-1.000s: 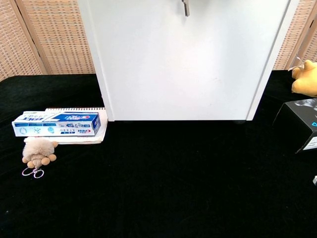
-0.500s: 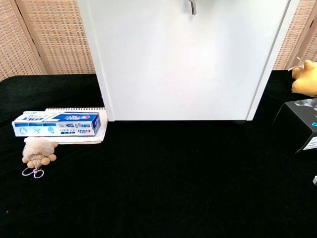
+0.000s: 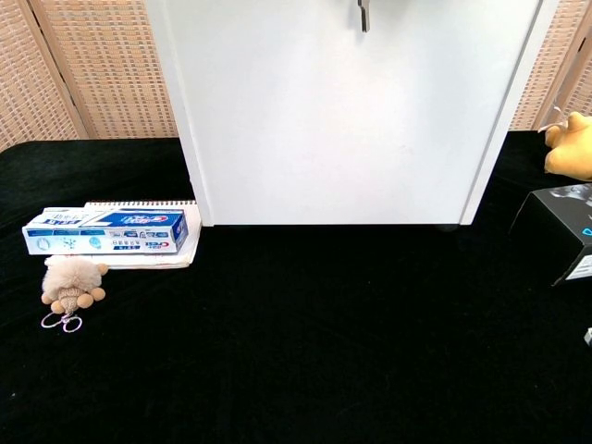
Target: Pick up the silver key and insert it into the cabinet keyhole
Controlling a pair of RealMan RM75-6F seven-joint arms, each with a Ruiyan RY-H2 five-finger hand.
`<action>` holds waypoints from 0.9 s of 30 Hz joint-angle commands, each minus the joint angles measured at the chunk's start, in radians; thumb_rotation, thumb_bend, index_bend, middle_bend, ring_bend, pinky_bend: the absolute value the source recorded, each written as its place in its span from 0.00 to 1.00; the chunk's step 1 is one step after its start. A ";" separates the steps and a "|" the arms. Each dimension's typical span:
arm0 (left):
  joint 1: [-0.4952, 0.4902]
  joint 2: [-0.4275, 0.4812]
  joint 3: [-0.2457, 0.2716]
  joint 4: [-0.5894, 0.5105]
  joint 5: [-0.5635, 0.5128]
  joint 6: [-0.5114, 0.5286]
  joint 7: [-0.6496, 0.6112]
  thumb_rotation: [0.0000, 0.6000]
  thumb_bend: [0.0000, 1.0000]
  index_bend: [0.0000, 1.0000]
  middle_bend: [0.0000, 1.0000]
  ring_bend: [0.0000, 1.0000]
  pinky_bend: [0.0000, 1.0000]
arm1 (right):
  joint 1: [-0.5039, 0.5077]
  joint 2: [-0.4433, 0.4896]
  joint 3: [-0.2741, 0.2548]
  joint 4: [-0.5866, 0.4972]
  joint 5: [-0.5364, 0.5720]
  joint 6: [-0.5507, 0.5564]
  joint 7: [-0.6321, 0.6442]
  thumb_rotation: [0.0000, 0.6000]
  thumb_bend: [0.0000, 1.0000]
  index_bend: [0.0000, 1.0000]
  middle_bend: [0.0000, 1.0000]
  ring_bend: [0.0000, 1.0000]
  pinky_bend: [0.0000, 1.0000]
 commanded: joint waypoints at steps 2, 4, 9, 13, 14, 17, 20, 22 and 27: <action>0.000 0.000 0.000 0.000 0.001 -0.001 0.000 1.00 0.00 0.00 0.00 0.00 0.00 | -0.001 0.001 -0.003 0.002 0.003 0.002 0.002 1.00 0.64 0.72 0.88 0.85 1.00; 0.000 0.000 0.001 0.000 0.001 -0.001 0.001 1.00 0.00 0.00 0.00 0.00 0.00 | -0.001 0.001 -0.005 0.002 0.004 0.003 0.003 1.00 0.64 0.72 0.88 0.85 1.00; 0.000 0.000 0.000 -0.001 0.001 0.000 0.003 1.00 0.00 0.00 0.00 0.00 0.00 | 0.000 0.003 -0.010 0.002 -0.001 0.005 0.007 1.00 0.61 0.66 0.88 0.85 1.00; 0.000 -0.001 0.001 -0.001 0.001 0.000 0.004 1.00 0.00 0.00 0.00 0.00 0.00 | -0.001 0.004 -0.013 0.001 0.004 0.006 0.006 1.00 0.51 0.57 0.88 0.85 1.00; 0.000 -0.001 0.001 -0.001 0.001 0.000 0.003 1.00 0.00 0.00 0.00 0.00 0.00 | -0.001 0.005 -0.013 0.001 0.004 0.007 0.004 1.00 0.50 0.56 0.88 0.85 1.00; 0.000 0.000 0.000 0.000 0.000 0.000 0.003 1.00 0.00 0.00 0.00 0.00 0.00 | 0.000 0.005 -0.013 0.000 0.005 0.011 0.003 1.00 0.49 0.55 0.88 0.85 1.00; -0.001 0.000 0.000 0.000 0.001 0.000 0.002 1.00 0.00 0.00 0.00 0.00 0.00 | 0.000 0.005 -0.012 -0.003 0.000 0.017 0.005 1.00 0.48 0.55 0.88 0.85 1.00; -0.001 0.000 0.000 0.000 0.000 0.000 0.001 1.00 0.00 0.00 0.00 0.00 0.00 | 0.001 0.006 -0.012 -0.005 -0.003 0.019 0.005 1.00 0.48 0.55 0.88 0.85 1.00; -0.001 0.000 0.000 0.000 0.001 0.000 0.001 1.00 0.00 0.00 0.00 0.00 0.00 | 0.001 0.009 -0.008 -0.010 -0.003 0.026 0.006 1.00 0.48 0.55 0.87 0.85 1.00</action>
